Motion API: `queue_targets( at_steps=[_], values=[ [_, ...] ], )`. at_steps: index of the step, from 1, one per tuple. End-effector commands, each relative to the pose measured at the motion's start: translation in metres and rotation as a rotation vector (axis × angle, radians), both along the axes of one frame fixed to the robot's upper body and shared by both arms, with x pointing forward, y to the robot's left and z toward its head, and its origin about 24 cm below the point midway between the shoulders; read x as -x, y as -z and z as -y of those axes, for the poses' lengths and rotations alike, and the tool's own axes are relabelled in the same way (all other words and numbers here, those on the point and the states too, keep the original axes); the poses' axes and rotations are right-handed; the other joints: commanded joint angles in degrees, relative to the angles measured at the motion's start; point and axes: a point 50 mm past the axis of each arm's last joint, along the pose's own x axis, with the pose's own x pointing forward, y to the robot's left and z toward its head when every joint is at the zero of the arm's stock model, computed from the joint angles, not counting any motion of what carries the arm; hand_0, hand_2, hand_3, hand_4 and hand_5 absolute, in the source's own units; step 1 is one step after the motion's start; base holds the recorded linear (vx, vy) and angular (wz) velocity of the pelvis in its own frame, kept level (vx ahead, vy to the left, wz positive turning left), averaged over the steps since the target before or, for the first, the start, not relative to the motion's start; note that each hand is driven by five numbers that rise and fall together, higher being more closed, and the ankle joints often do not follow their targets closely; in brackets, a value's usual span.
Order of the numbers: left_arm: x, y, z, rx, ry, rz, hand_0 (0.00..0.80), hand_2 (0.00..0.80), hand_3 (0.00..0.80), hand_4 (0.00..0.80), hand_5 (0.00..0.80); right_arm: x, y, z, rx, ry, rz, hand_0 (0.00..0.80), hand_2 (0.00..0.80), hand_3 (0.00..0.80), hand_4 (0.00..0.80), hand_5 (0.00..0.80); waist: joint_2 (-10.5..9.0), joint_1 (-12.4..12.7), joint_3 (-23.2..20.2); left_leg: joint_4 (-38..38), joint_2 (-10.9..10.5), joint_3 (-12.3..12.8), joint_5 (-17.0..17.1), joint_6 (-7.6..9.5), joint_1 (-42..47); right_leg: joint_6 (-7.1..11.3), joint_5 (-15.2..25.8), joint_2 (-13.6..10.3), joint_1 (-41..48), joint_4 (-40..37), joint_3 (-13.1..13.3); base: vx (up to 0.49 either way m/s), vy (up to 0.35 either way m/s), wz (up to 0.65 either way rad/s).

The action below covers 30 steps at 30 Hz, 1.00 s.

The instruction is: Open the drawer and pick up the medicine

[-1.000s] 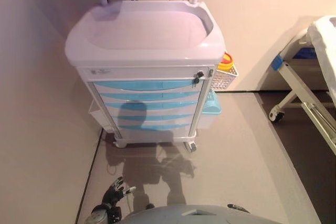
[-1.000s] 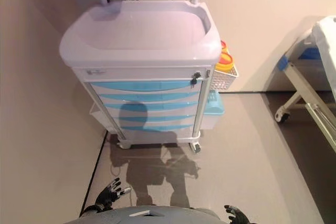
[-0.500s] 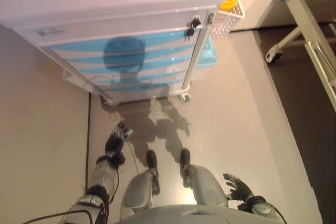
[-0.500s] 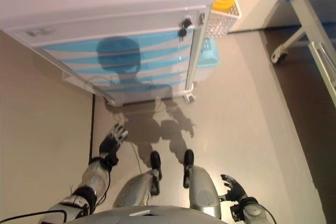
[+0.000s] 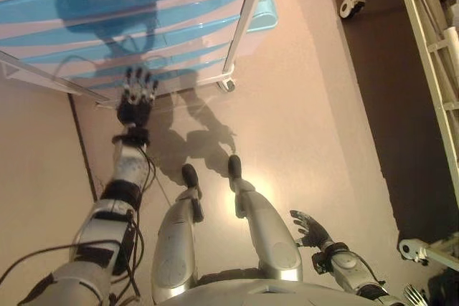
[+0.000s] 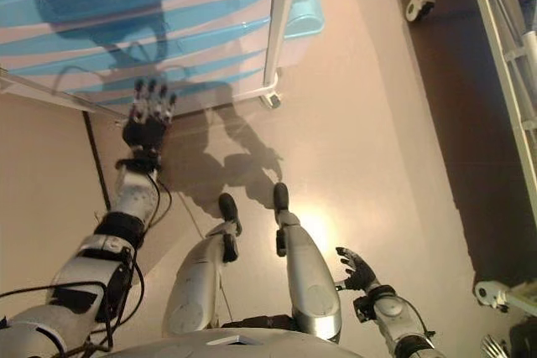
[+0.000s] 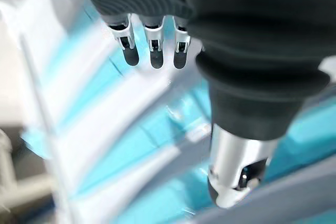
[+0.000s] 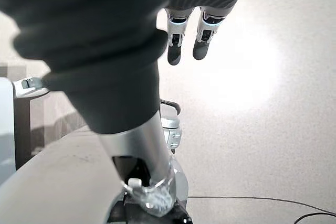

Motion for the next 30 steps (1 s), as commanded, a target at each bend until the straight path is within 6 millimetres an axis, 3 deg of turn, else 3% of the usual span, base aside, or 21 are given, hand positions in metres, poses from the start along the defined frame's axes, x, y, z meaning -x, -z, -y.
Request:
queue_targets(
  at_steps=[1,5,13,14,15,16,23,27,30],
  values=[
    [-0.004,-0.049,-0.01,0.065,-0.003,0.237,0.0,0.0,0.0,0.0,0.0,-0.033,-0.015,-0.034,-0.098,0.017,0.152,0.0,0.0,0.0,0.0,0.0,-1.53,-1.1,-3.2,4.1,-2.9,-2.1,-4.6,0.15,-3.0,3.72,1.9,-0.6,-1.9,0.4,-0.5,0.008,-0.053,-0.14],
    [-0.011,-0.094,-0.004,0.105,0.042,0.449,0.0,0.0,0.0,0.0,0.0,-0.029,-0.012,-0.038,-0.098,0.004,0.144,0.0,0.0,0.0,0.0,0.0,-2.54,-1.9,-2.8,4.4,-2.5,-2.3,-4.8,-0.11,-3.7,3.53,2.0,-0.3,-2.3,0.4,-0.2,0.008,-0.032,0.01],
    [-0.005,-0.156,0.014,0.028,0.159,0.75,0.0,0.0,0.0,0.0,0.0,-0.026,-0.012,-0.043,-0.109,-0.017,0.147,0.0,0.0,0.0,0.0,0.0,-3.62,-2.5,-2.8,5.3,-2.3,-2.1,-6.1,0.03,-3.3,3.45,1.6,0.1,-1.9,0.7,-0.4,0.003,-0.004,0.01],
    [-0.002,-0.163,0.018,0.011,0.184,0.797,0.072,0.072,0.072,0.072,0.072,-0.027,-0.012,-0.044,-0.11,-0.017,0.145,0.0,0.0,0.0,0.0,0.0,-3.78,-2.4,-2.8,5.7,-2.3,-2.1,-6.4,0.03,-3.3,3.47,1.6,0.0,-1.7,0.7,-0.5,0.027,-0.029,0.04],
    [0.0,-0.165,0.019,0.001,0.186,0.813,0.342,0.342,0.342,0.342,0.342,-0.026,-0.011,-0.044,-0.111,-0.016,0.143,0.0,0.0,0.0,0.0,0.0,-3.8,-2.3,-2.8,5.8,-2.4,-2.2,-6.5,0.04,-3.2,3.48,1.6,0.0,-1.6,0.7,-0.5,0.039,-0.033,0.02],
    [0.004,-0.172,0.021,-0.03,0.209,0.882,0.8,0.8,0.8,0.8,0.8,-0.025,-0.011,-0.045,-0.111,-0.016,0.139,0.0,0.0,0.0,0.0,0.0,-3.84,-2.2,-2.9,5.8,-2.4,-2.2,-6.6,0.14,-3.0,3.52,1.5,-0.1,-1.3,0.7,-0.6,0.04,-0.03,-0.01],
    [0.04,-0.203,0.057,-0.255,0.361,1.226,0.8,0.8,0.8,0.8,0.8,-0.02,-0.009,-0.045,-0.112,-0.009,0.125,0.0,0.0,0.0,0.0,0.0,-3.77,-0.7,-2.4,4.7,-2.9,-3.1,-6.4,0.42,-1.1,3.7,1.4,-0.5,1.2,-0.1,-1.6,0.037,-0.032,0.06],
    [0.072,-0.215,0.089,-0.376,0.568,1.409,0.8,0.8,0.8,0.8,0.8,-0.021,-0.01,-0.044,-0.114,-0.007,0.123,0.0,0.0,0.0,0.0,0.0,-3.64,0.2,-2.1,3.9,-3.4,-3.6,-6.3,0.49,0.1,3.75,1.3,-0.7,2.8,-0.7,-2.4,0.019,-0.024,0.07],
    [0.092,-0.211,0.11,-0.391,0.757,1.469,0.8,0.8,0.8,0.8,0.8,-0.023,-0.011,-0.043,-0.108,-0.017,0.116,0.0,0.0,0.0,0.0,0.0,-3.55,0.9,-2.0,3.4,-3.7,-4.1,-6.2,0.48,1.1,3.52,1.1,-0.8,4.3,-1.3,-2.7,0.015,-0.021,0.05]
  ],
)
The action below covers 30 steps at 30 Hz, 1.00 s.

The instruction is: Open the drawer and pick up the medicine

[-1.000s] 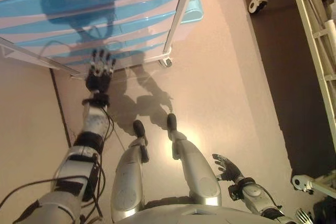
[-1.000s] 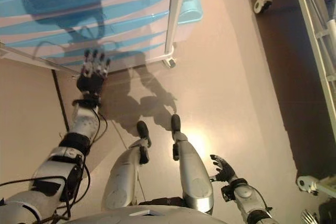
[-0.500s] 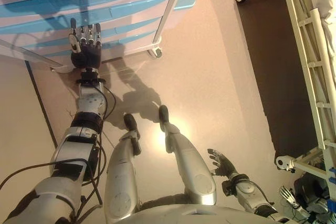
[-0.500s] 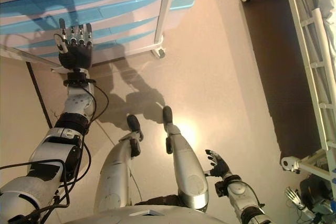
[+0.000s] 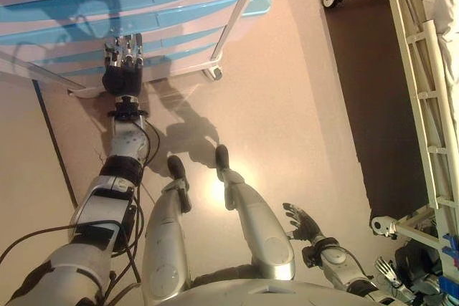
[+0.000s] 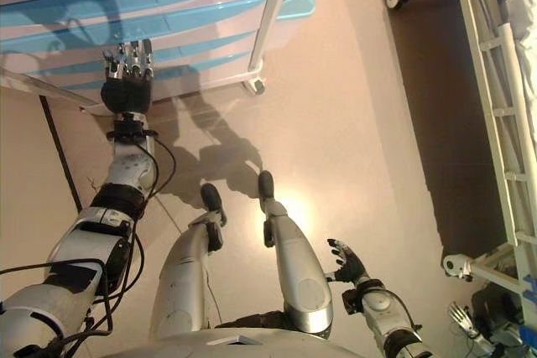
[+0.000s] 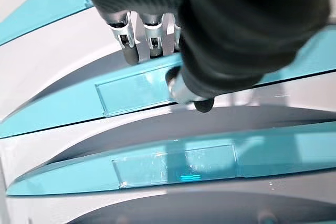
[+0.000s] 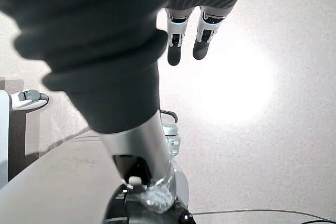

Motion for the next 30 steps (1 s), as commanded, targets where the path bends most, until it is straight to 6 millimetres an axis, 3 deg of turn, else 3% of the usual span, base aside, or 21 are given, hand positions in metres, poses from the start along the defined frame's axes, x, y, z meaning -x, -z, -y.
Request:
queue_targets(
  at_steps=[1,4,7,10,14,15,16,17,18,20,22,23,26,30],
  values=[
    [0.097,-0.189,0.105,-0.502,0.565,1.349,0.8,0.8,0.8,0.8,0.8,-0.014,-0.01,-0.024,-0.083,-0.026,0.074,0.0,0.0,0.0,0.0,0.0,-0.3,4.4,-2.8,-1.4,-4.0,-2.3,-4.1,-1.59,4.4,2.09,-0.3,-0.1,4.5,-0.9,-1.2,0.005,-0.02,0.05],
    [0.104,-0.171,0.109,-0.316,0.698,1.331,0.8,0.8,0.8,0.8,0.8,-0.016,-0.01,-0.025,-0.07,-0.048,0.071,0.0,0.0,0.0,0.0,0.0,-0.21,5.1,-3.0,-2.2,-4.4,-2.9,-3.6,-1.9,5.5,1.54,-0.3,-0.2,6.2,-1.9,-1.7,-0.011,-0.011,0.12],
    [0.103,-0.137,0.11,-0.116,0.77,1.251,0.8,0.8,0.8,0.8,0.8,-0.017,-0.01,-0.029,-0.062,-0.072,0.072,0.0,0.0,0.0,0.0,0.0,-0.24,6.5,-3.3,-2.2,-4.7,-4.2,-3.7,-2.37,6.6,0.87,-1.0,-0.3,8.4,-2.6,-2.9,-0.021,-0.044,0.22],
    [0.101,-0.095,0.113,0.016,0.728,1.049,0.8,0.8,0.8,0.8,0.8,-0.019,-0.011,-0.033,-0.056,-0.072,0.074,0.0,0.0,0.0,0.0,0.0,0.06,8.4,-3.8,-2.3,-5.3,-6.5,-3.8,-2.77,8.3,0.27,-1.9,-0.4,11.1,-2.8,-4.4,-0.02,-0.07,0.16],
    [0.098,-0.01,0.102,0.168,0.656,0.641,0.8,0.8,0.8,0.8,0.8,-0.016,-0.011,-0.034,-0.052,-0.026,0.078,0.0,0.0,0.0,0.0,0.0,0.9,11.7,-4.7,-3.5,-6.3,-9.5,-2.7,-3.22,11.2,-0.38,-3.4,-1.3,15.0,-2.6,-7.3,-0.006,-0.106,0.43],
    [0.103,0.034,0.09,0.146,0.614,0.425,0.8,0.8,0.8,0.8,0.8,-0.015,-0.011,-0.03,-0.049,-0.002,0.071,0.0,0.0,0.0,0.0,0.0,1.48,13.1,-4.8,-3.8,-6.2,-10.2,-2.5,-3.74,12.8,-0.74,-4.4,-1.6,16.9,-2.2,-8.9,0.055,-0.101,0.53],
    [0.106,0.05,0.086,0.119,0.59,0.327,0.8,0.8,0.8,0.8,0.8,-0.015,-0.012,-0.028,-0.046,0.004,0.069,0.0,0.0,0.0,0.0,0.0,1.68,13.5,-5.0,-4.0,-6.1,-10.4,-2.4,-3.86,13.4,-0.89,-4.7,-1.7,17.5,-2.1,-9.5,0.067,-0.102,0.57],
    [0.115,0.088,0.076,0.127,0.566,0.136,0.8,0.8,0.8,0.8,0.8,-0.012,-0.011,-0.023,-0.041,0.021,0.062,0.0,0.0,0.0,0.0,0.0,1.95,14.2,-5.5,-4.7,-6.2,-10.9,-2.0,-4.02,14.8,-1.18,-5.0,-1.9,19.2,-2.3,-10.6,0.053,-0.052,0.62],
    [0.122,0.106,0.072,0.129,0.559,0.073,0.8,0.8,0.8,0.8,0.8,-0.011,-0.011,-0.019,-0.036,0.027,0.057,0.0,0.0,0.0,0.0,0.0,2.19,14.4,-5.6,-4.7,-6.2,-11.0,-1.8,-4.21,15.3,-1.2,-5.2,-2.0,19.8,-2.2,-11.0,0.075,-0.019,0.68],
    [0.175,0.187,0.048,0.179,0.505,-0.363,0.8,0.8,0.8,0.8,0.8,-0.002,-0.011,0.004,0.001,0.047,0.036,0.0,0.0,0.0,0.0,0.0,4.02,15.4,-6.6,-4.8,-6.1,-11.3,-1.0,-5.06,17.5,-1.14,-6.0,-2.6,22.3,-1.9,-12.9,0.054,0.049,0.87],
    [0.209,0.217,0.037,0.238,0.466,-0.584,0.8,0.8,0.8,0.8,0.8,0.004,-0.011,0.015,0.021,0.057,0.027,0.0,0.0,0.0,0.0,0.0,4.98,15.5,-7.7,-5.1,-6.0,-11.3,0.0,-5.43,17.9,-0.98,-6.1,-2.9,22.9,-1.9,-13.8,0.013,0.049,0.61],
    [0.243,0.24,0.029,0.286,0.419,-0.797,0.8,0.8,0.8,0.8,0.8,0.009,-0.011,0.026,0.039,0.07,0.009,0.0,0.0,0.0,0.0,0.0,5.91,15.5,-8.7,-5.4,-5.6,-11.2,1.1,-5.89,18.4,-0.93,-6.4,-2.9,23.6,-2.0,-14.4,0.016,0.047,0.01],
    [0.295,0.267,0.021,0.355,0.363,-1.151,0.8,0.8,0.8,0.8,0.8,0.017,-0.007,0.042,0.08,0.086,-0.027,0.0,0.0,0.0,0.0,0.0,7.4,15.9,-10.4,-5.9,-5.1,-11.1,2.8,-6.74,19.2,-0.81,-6.8,-2.7,24.8,-2.7,-15.5,0.002,0.018,-0.02],
    [0.338,0.281,0.018,0.384,0.323,-1.355,0.8,0.8,0.8,0.8,0.8,0.028,0.0,0.056,0.118,0.106,-0.075,0.0,0.0,0.0,0.0,0.0,8.84,16.4,-12.3,-6.5,-5.1,-11.2,4.4,-7.43,19.5,-0.82,-7.1,-2.9,25.6,-3.7,-17.2,0.013,0.002,0.14]
  ],
)
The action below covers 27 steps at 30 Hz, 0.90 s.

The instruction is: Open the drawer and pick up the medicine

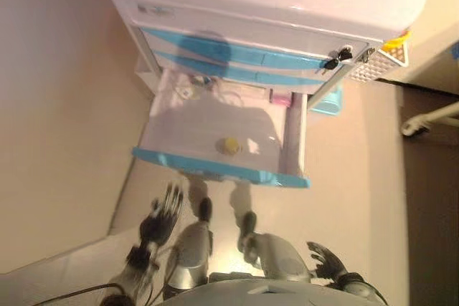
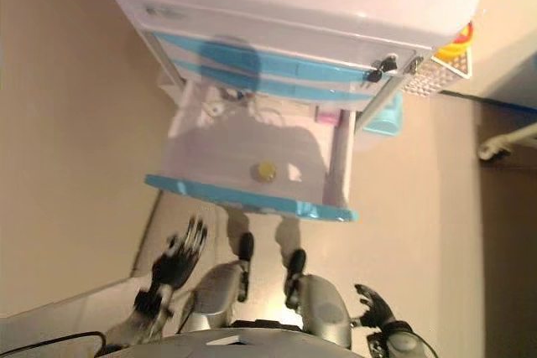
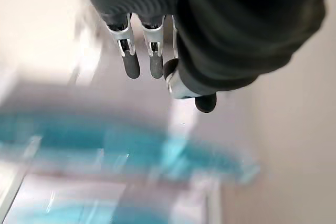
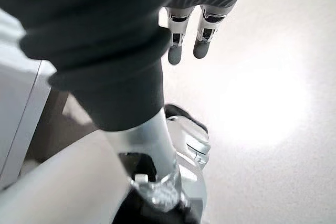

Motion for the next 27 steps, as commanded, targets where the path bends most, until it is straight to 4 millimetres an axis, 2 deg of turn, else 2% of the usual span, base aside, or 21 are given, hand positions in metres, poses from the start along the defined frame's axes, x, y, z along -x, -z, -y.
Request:
queue_targets(
  at_steps=[1,4,7,10,11,12,15,18,22,25,27],
  values=[
    [0.057,0.011,0.008,0.014,0.085,-0.206,0.8,0.8,0.8,0.8,0.8,-0.052,-0.019,0.0,-0.01,0.013,0.227,0.0,0.0,0.0,0.0,0.0,-2.18,1.9,-4.5,8.4,-1.7,1.4,-3.1,1.53,-3.1,2.35,4.5,-0.8,2.2,-2.2,-3.8,0.003,-0.001,0.26],
    [0.063,0.014,0.008,-0.024,0.098,-0.217,0.8,0.8,0.8,0.8,0.8,-0.048,-0.015,0.002,0.006,0.029,0.2,0.0,0.0,0.0,0.0,0.0,-1.38,1.8,-5.3,8.1,-1.8,1.2,-2.3,0.97,-2.7,2.14,4.3,-0.8,2.7,-2.2,-4.5,0.004,-0.005,0.15],
    [0.059,0.016,0.005,-0.112,0.133,-0.21,0.8,0.8,0.8,0.8,0.8,-0.043,-0.011,0.001,0.016,0.041,0.18,0.0,0.0,0.0,0.0,0.0,-1.05,1.5,-5.9,7.5,-1.9,1.2,-2.2,0.79,-2.2,2.03,4.2,-0.9,2.9,-2.1,-4.9,-0.002,-0.014,0.16],
    [0.049,0.017,-0.003,-0.29,0.214,-0.21,0.8,0.8,0.8,0.8,0.8,-0.038,-0.008,0.0,0.028,0.05,0.155,0.0,0.0,0.0,0.0,0.0,-0.99,1.0,-6.6,6.6,-1.8,1.3,-2.6,0.79,-1.5,1.92,3.9,-0.9,3.0,-1.8,-5.0,-0.008,-0.031,0.06],
    [0.039,0.016,-0.008,-0.397,0.251,-0.211,0.166,0.166,0.166,0.166,0.166,-0.036,-0.006,0.0,0.028,0.058,0.144,0.0,0.0,0.0,0.0,0.0,-1.0,0.6,-7.0,6.1,-1.8,1.3,-3.1,0.86,-1.1,1.84,3.7,-0.8,3.0,-1.7,-4.9,-0.002,-0.019,0.05],
    [0.03,0.015,-0.011,-0.462,0.264,-0.194,0.0,0.0,0.0,0.0,0.0,-0.034,-0.005,0.001,0.025,0.08,0.134,0.0,0.0,0.0,0.0,0.0,-1.0,0.3,-7.3,5.9,-1.8,1.4,-3.1,0.88,-0.8,1.74,3.7,-0.7,3.1,-1.7,-4.7,0.001,-0.013,0.05],
    [0.006,0.01,-0.015,-0.631,0.335,-0.158,0.0,0.0,0.0,0.0,0.0,-0.03,-0.005,0.007,-0.01,0.19,0.142,0.0,0.0,0.0,0.0,0.0,-1.06,-0.7,-7.9,5.2,-1.9,1.6,-4.0,1.09,0.3,1.57,3.6,-0.5,3.5,-1.7,-4.0,0.0,0.0,0.0],
    [-0.015,0.007,-0.008,-0.759,0.461,-0.118,0.0,0.0,0.0,0.0,0.0,-0.03,-0.006,0.013,-0.046,0.344,0.181,0.0,0.0,0.0,0.0,0.0,-1.2,-1.6,-8.6,4.0,-2.1,2.1,-5.1,1.5,1.7,1.66,3.9,-0.2,4.1,-2.0,-2.9,0.0,0.0,0.0],
    [-0.033,0.006,0.0,-0.896,0.63,-0.121,0.0,0.0,0.0,0.0,0.0,-0.032,-0.012,0.027,0.018,0.514,0.239,0.0,0.0,0.0,0.0,0.0,-1.11,-3.4,-9.9,1.3,-1.8,3.3,-5.3,1.96,4.0,1.94,4.3,0.8,4.4,-2.7,-1.0,0.024,0.034,-0.23],
    [-0.037,0.007,-0.005,-1.03,0.807,-0.183,0.0,0.0,0.0,0.0,0.0,-0.046,-0.03,0.051,0.13,0.701,0.375,0.0,0.0,0.0,0.0,0.0,-0.92,-5.1,-10.9,-1.3,-1.4,4.2,-5.2,2.41,6.1,2.47,4.5,1.6,4.8,-3.4,0.9,0.019,0.036,-0.31],
    [-0.038,0.008,-0.009,-1.074,0.903,-0.227,0.0,0.0,0.0,0.0,0.0,-0.069,-0.053,0.061,0.2,0.677,0.512,0.0,0.0,0.0,0.0,0.0,-0.78,-6.2,-11.3,-2.8,-1.0,4.9,-5.2,2.74,7.2,2.69,4.7,2.0,4.8,-3.8,1.9,0.0,0.042,-0.21]
  ],
)
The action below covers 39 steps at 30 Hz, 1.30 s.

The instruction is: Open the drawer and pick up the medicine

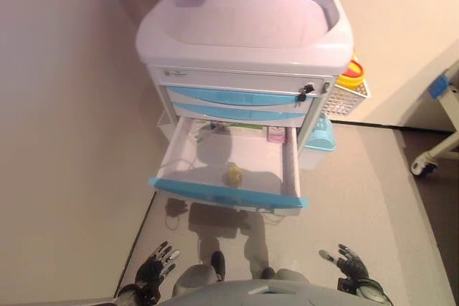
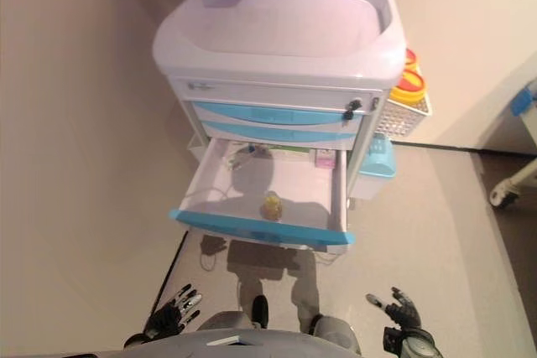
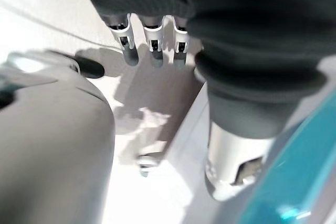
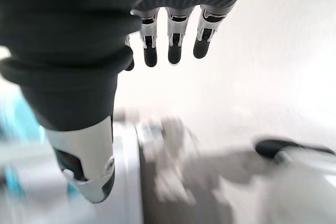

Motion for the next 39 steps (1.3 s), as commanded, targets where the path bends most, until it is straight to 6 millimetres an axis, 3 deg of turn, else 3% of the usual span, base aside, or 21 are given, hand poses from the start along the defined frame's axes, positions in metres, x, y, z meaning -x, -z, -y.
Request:
queue_targets(
  at_steps=[1,2,4,7,10,15,18,24,26,31,39],
  values=[
    [-0.02,-0.005,-0.006,-0.124,0.14,-0.029,0.0,0.0,0.0,0.0,0.0,-0.076,-0.063,0.026,0.233,-0.005,0.313,0.0,0.0,0.0,0.0,0.0,-1.04,-2.1,1.4,1.1,-1.7,0.4,-5.6,-1.4,4.3,2.72,7.2,2.3,7.4,-11.0,1.5,-0.023,0.053,-0.24],
    [-0.018,-0.004,-0.006,-0.129,0.153,-0.046,0.0,0.0,0.0,0.0,0.0,-0.089,-0.077,0.022,0.266,-0.062,0.38,0.0,0.0,0.0,0.0,0.0,-0.97,-2.5,1.3,0.6,-1.8,0.6,-5.6,-1.23,4.6,2.79,7.3,2.4,7.4,-11.1,1.9,-0.038,0.072,-0.17],
    [-0.009,-0.002,-0.007,-0.125,0.15,-0.077,0.0,0.0,0.0,0.0,0.0,-0.126,-0.127,0.002,0.351,-0.319,0.556,0.0,0.0,0.0,0.0,0.0,-0.7,-3.4,0.9,-0.6,-1.9,1.1,-5.6,-0.75,5.0,3.13,7.5,2.3,7.0,-11.5,2.7,-0.05,0.074,-0.19],
    [0.004,0.001,-0.01,-0.1,0.11,-0.112,0.0,0.0,0.0,0.0,0.0,-0.147,-0.17,-0.029,0.458,-0.726,0.703,0.0,0.0,0.0,0.0,0.0,-0.75,-3.6,0.2,-1.2,-2.1,1.7,-5.7,-0.43,4.9,3.74,7.7,1.9,6.3,-11.8,3.1,-0.049,0.057,-0.19],
    [0.014,0.005,-0.009,-0.079,0.089,-0.16,0.0,0.0,0.0,0.0,0.0,-0.156,-0.199,-0.06,0.522,-1.135,0.787,0.0,0.0,0.0,0.0,0.0,-1.28,-2.8,-0.5,-1.6,-2.3,2.0,-5.8,-0.4,4.7,4.09,7.8,1.4,6.1,-12.2,2.8,-0.035,0.039,0.02],
    [0.02,0.009,0.001,-0.066,0.119,-0.192,0.0,0.0,0.0,0.0,0.0,-0.161,-0.218,-0.104,0.629,-1.487,0.844,0.0,0.0,0.0,0.0,0.0,-1.87,-0.7,-1.0,-2.4,-2.6,1.4,-5.6,-0.26,4.7,4.39,8.1,0.8,6.5,-12.8,1.9,-0.006,0.02,0.05],
    [0.018,0.011,0.007,-0.061,0.135,-0.193,0.0,0.0,0.0,0.0,0.0,-0.166,-0.214,-0.135,0.655,-1.618,0.854,0.0,0.0,0.0,0.0,0.0,-1.77,0.9,-0.9,-2.4,-2.9,0.5,-5.4,-0.1,4.4,4.46,8.0,0.3,6.5,-12.6,1.1,-0.009,0.028,0.13],
    [0.009,0.01,0.013,-0.058,0.176,-0.161,0.0,0.0,0.0,0.0,0.0,-0.167,-0.197,-0.159,0.794,-1.735,0.8,0.0,0.0,0.0,0.0,0.0,-1.75,3.2,-0.5,-2.2,-3.3,-1.3,-5.4,0.24,3.9,4.47,7.8,-0.4,6.8,-12.1,-0.4,0.0,0.013,0.24],
    [0.004,0.009,0.016,-0.056,0.19,-0.144,0.0,0.0,0.0,0.0,0.0,-0.172,-0.184,-0.159,0.915,-1.69,0.742,0.0,0.0,0.0,0.0,0.0,-1.69,4.0,-0.5,-2.4,-3.3,-1.9,-5.1,0.35,3.8,4.53,7.8,-0.6,6.9,-12.0,-1.2,-0.004,-0.013,0.36],
    [0.0,0.008,0.02,-0.049,0.198,-0.131,0.0,0.0,0.0,0.0,0.0,-0.175,-0.159,-0.155,0.989,-1.689,0.583,0.0,0.0,0.0,0.0,0.0,-1.71,5.8,0.1,-2.4,-3.4,-3.5,-4.7,0.41,3.0,4.54,7.9,-1.1,6.9,-12.0,-2.9,-0.017,-0.015,0.27],
    [0.001,0.008,0.017,-0.051,0.188,-0.149,0.0,0.0,0.0,0.0,0.0,-0.192,-0.144,-0.139,1.086,-1.548,0.443,0.0,0.0,0.0,0.0,0.0,-1.46,8.9,0.5,-3.4,-3.3,-6.6,-3.5,-0.05,2.5,4.08,7.5,-1.3,7.7,-12.0,-6.5,0.006,-0.027,0.27]
  ],
)
